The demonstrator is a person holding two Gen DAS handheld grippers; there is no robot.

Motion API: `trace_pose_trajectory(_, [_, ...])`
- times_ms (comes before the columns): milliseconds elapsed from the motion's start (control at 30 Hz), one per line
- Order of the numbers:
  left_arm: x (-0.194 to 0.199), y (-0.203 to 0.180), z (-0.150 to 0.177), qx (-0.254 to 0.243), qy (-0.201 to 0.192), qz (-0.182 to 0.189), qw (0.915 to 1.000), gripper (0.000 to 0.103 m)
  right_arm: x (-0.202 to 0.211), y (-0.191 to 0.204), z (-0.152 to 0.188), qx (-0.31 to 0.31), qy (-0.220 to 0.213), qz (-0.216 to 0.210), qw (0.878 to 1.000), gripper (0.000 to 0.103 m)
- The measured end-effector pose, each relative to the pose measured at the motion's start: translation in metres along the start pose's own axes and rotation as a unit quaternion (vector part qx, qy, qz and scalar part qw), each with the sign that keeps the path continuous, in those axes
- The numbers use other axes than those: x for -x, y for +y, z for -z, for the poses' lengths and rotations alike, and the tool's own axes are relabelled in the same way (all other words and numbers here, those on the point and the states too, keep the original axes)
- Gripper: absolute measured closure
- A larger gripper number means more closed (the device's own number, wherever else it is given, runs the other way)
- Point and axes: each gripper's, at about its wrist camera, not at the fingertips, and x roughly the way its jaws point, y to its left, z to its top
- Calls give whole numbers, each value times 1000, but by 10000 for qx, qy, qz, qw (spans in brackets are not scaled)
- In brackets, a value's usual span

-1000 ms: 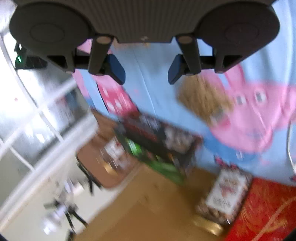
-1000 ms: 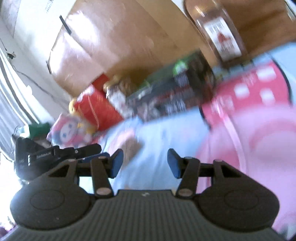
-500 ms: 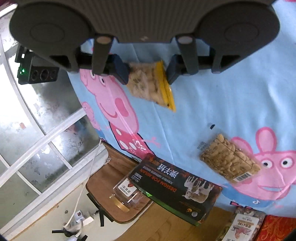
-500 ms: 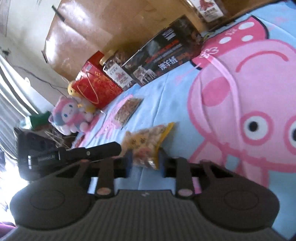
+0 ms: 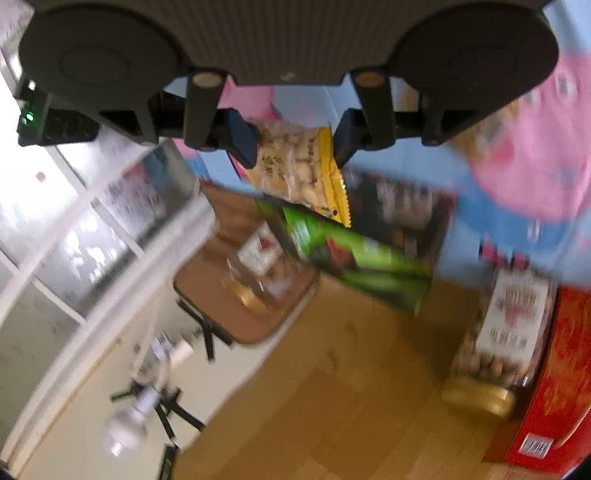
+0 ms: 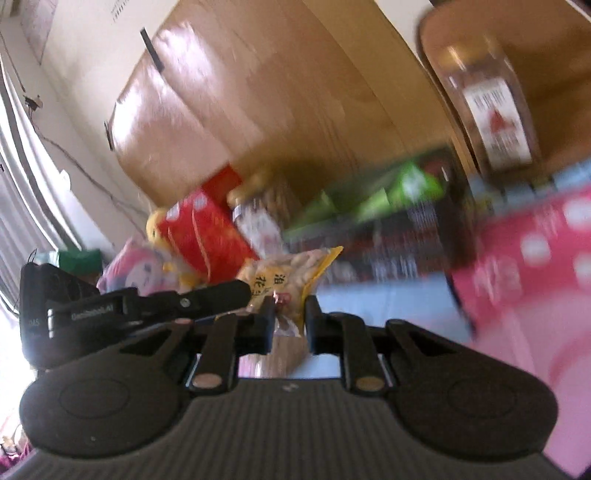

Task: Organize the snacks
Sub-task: 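Carry the peanut bag over the black box with the left tool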

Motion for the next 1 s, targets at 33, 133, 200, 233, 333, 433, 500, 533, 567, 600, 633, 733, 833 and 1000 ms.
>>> trace_pose_trajectory(33, [-6,1,-10,-21,-55,-47,10000,59,-9,0,-11,74,-82,10,9999,83])
trace_pose_trajectory(133, [-31,9,-41,-74,-193,-257,9995,59,-37,-5,-38,186,-200,147,9995,83])
trace_pose_trajectory(200, [-48,16,-56,-37,-218,-381,9990,59,-57,-10,-49,280,-245,305,9988,83])
trace_pose_trajectory(233, [-56,20,-61,-12,-208,-453,9988,59,-65,-13,-53,295,-245,374,9986,83])
trace_pose_trajectory(333, [-77,31,-67,40,-136,-660,9977,59,-88,-23,-58,307,-180,593,9976,83])
trace_pose_trajectory(433, [-88,36,-65,38,-116,-776,9969,59,-101,-30,-57,356,-104,770,9963,83])
trace_pose_trajectory(500, [-90,34,-63,-24,-142,-814,9966,59,-103,-30,-56,393,-92,811,9959,83])
trace_pose_trajectory(533, [-90,35,-63,-26,-144,-814,9966,59,-103,-30,-56,408,-95,829,9957,83])
trace_pose_trajectory(567, [-90,34,-63,-22,-147,-800,9967,59,-102,-28,-56,437,-105,852,9953,83])
trace_pose_trajectory(600, [-89,33,-62,-13,-150,-782,9968,59,-101,-27,-55,466,-112,871,9950,83])
trace_pose_trajectory(633, [-87,32,-62,-6,-160,-745,9971,59,-99,-25,-55,466,-128,865,9951,83])
trace_pose_trajectory(733, [-72,22,-53,-77,-262,-610,9978,59,-83,-18,-52,450,-265,796,9955,83])
trace_pose_trajectory(833, [-52,7,-34,-221,-350,-531,9977,59,-60,-7,-40,530,-441,765,9947,83])
trace_pose_trajectory(1000, [-21,-10,19,-393,-285,-472,9977,59,-10,8,4,587,-530,708,9944,83])
